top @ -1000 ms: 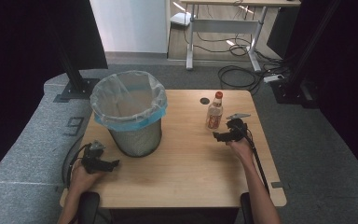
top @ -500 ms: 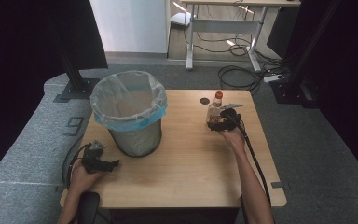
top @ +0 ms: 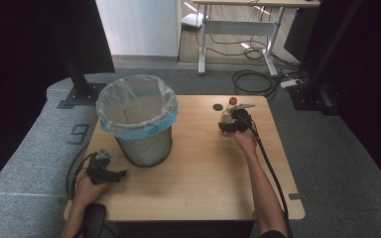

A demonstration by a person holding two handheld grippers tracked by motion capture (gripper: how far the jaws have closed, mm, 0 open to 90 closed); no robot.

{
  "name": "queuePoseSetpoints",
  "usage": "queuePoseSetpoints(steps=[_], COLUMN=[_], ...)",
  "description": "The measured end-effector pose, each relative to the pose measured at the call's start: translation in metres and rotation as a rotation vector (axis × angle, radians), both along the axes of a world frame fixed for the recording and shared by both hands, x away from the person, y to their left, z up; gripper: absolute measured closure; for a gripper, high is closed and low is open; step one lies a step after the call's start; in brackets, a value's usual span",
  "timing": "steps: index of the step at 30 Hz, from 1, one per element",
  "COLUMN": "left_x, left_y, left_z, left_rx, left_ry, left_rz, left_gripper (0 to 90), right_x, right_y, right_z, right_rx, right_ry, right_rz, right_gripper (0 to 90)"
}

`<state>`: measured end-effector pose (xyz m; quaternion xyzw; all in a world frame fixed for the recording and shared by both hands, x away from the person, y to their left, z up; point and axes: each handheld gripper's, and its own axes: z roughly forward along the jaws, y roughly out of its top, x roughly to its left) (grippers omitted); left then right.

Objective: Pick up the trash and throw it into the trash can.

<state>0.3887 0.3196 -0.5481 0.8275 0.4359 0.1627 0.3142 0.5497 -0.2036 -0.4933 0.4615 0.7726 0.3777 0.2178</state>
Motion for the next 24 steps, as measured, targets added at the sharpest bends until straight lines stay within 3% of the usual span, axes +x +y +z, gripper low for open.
queuePoseSetpoints(steps=[3,13,16,24], left_x=[0.000,0.000,0.000,0.000], left_y=[0.000,0.000,0.000,-0.001], left_z=[0.000,0.000,0.000,0.000], left_rx=[0.000,0.000,0.000,-0.004], left_ry=[0.000,0.000,0.000,0.000], left_rz=[0.000,0.000,0.000,-0.002], left_gripper=[0.0,0.0,0.0,0.0], right_x=[0.001,-0.005,-0.008,-0.017], right_y=[0.000,0.004,0.003,0.004], right_z=[0.002,0.007,0.010,0.029], right_rx=[0.025,-0.013,-0.021,-0.013], right_ry=[0.019,0.040,0.064,0.038], right_rz=[0.030,-0.037,-0.033,0.002], right_gripper=[26.8,27.6,27.7,27.7])
